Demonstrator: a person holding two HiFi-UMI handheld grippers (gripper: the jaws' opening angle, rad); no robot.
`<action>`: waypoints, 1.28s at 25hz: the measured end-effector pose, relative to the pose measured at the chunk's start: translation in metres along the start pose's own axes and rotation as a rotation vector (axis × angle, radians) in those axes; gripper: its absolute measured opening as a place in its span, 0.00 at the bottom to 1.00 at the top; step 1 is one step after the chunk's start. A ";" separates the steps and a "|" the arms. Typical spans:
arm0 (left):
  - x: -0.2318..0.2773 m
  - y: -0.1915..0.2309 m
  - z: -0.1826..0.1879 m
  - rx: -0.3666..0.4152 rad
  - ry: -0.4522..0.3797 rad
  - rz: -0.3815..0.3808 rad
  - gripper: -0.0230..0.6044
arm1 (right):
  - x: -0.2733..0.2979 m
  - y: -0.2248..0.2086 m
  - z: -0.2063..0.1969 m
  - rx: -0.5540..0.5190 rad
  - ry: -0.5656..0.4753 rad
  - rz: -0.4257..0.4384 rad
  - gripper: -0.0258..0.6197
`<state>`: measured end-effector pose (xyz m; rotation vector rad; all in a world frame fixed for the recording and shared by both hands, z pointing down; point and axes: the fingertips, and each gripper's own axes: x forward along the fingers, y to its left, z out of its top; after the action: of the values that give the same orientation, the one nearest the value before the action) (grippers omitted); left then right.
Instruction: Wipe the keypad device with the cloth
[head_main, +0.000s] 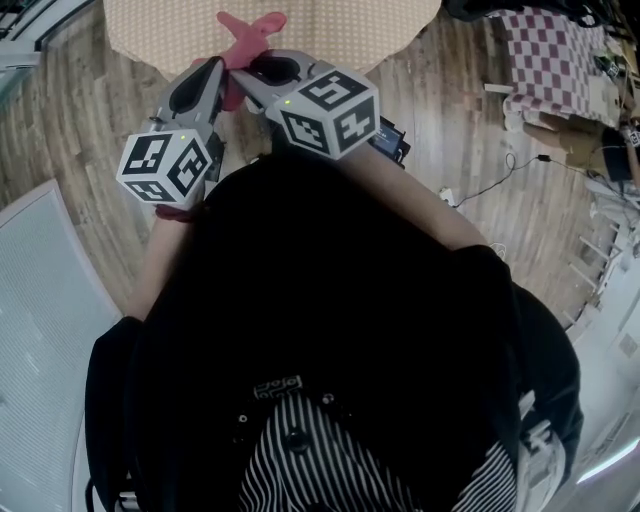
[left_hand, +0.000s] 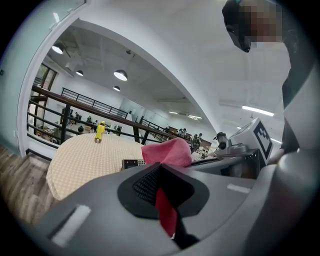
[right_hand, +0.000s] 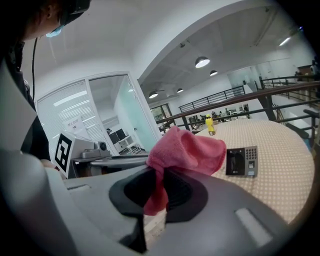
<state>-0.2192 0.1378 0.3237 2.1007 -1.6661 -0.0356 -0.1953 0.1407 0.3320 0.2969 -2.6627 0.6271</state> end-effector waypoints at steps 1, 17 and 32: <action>0.013 0.004 0.005 0.000 0.003 0.002 0.04 | 0.003 -0.013 0.007 0.005 0.003 0.002 0.12; 0.173 0.069 0.097 -0.001 0.036 0.117 0.04 | 0.059 -0.161 0.124 0.017 0.031 0.125 0.12; 0.246 0.077 0.089 -0.001 0.155 0.157 0.04 | 0.071 -0.236 0.126 0.128 0.039 0.199 0.12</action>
<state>-0.2507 -0.1332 0.3349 1.9128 -1.7293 0.1709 -0.2313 -0.1333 0.3483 0.0537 -2.6398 0.8573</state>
